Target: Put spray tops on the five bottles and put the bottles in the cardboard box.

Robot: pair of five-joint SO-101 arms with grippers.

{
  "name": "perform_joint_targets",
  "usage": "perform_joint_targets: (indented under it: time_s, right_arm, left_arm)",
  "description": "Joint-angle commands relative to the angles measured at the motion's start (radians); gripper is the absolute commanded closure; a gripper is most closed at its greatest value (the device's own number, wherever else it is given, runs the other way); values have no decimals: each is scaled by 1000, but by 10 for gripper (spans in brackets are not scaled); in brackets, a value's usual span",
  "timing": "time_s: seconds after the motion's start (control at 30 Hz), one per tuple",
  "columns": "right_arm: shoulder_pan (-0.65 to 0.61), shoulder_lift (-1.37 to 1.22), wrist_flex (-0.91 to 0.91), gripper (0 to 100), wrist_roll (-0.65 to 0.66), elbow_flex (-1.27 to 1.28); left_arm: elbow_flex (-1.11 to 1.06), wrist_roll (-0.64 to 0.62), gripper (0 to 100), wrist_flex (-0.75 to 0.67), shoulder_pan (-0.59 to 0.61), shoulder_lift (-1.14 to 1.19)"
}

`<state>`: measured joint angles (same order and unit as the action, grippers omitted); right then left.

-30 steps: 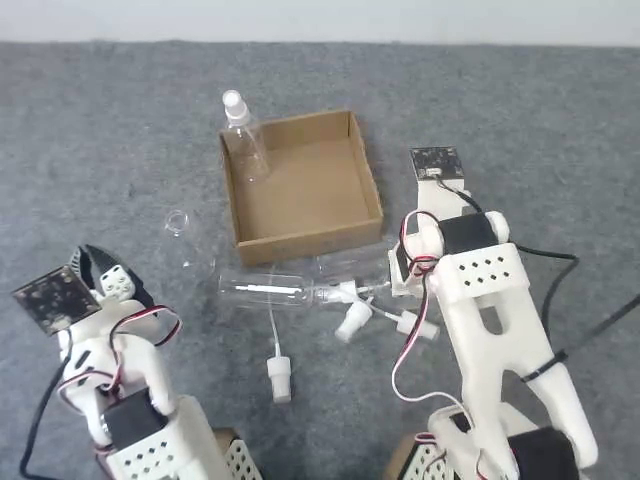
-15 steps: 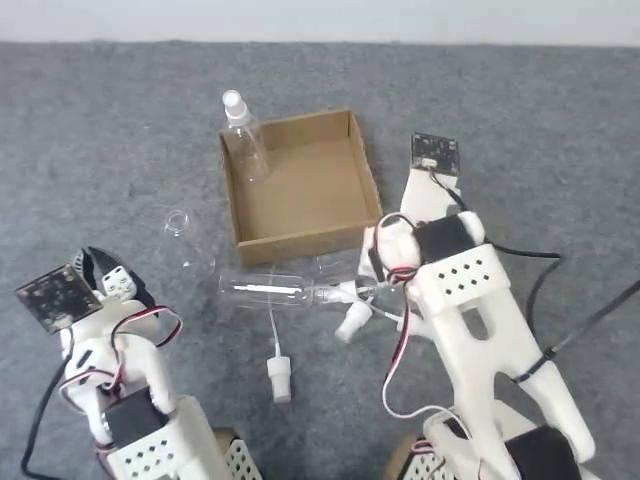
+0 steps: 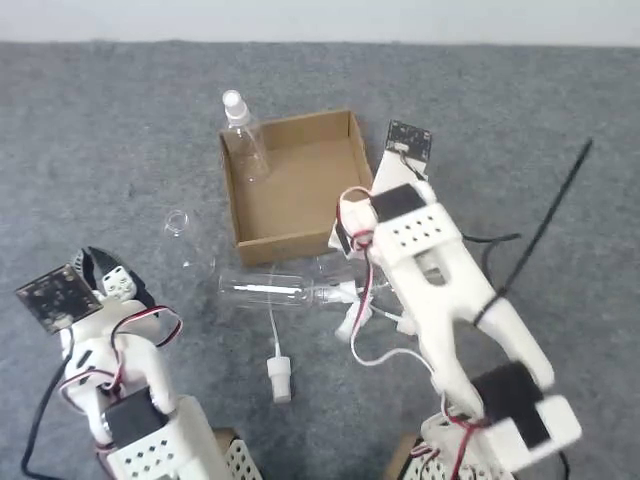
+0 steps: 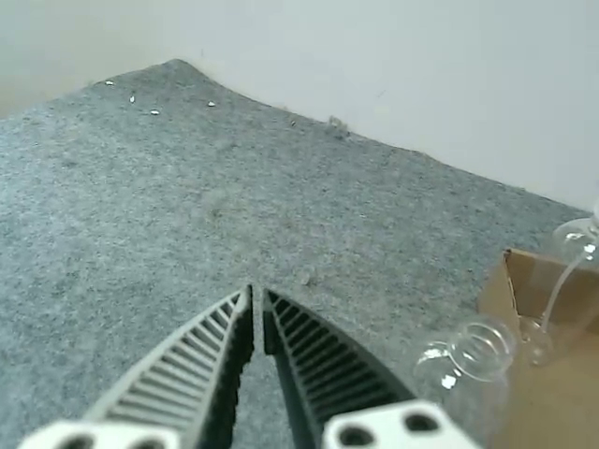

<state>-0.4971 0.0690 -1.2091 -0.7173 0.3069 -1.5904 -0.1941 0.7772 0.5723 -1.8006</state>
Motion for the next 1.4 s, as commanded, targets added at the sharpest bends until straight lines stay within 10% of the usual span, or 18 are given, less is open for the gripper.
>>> perform_joint_targets:
  time_s: [0.0,1.37]
  right_arm:
    - [-5,-48,13,768,-34,-124]
    - [133,-323,-87,768,-25,-137]
  left_arm:
    - [8,-8,984,-35,5,-23]
    - [8,-6,984,-37,5,-23]
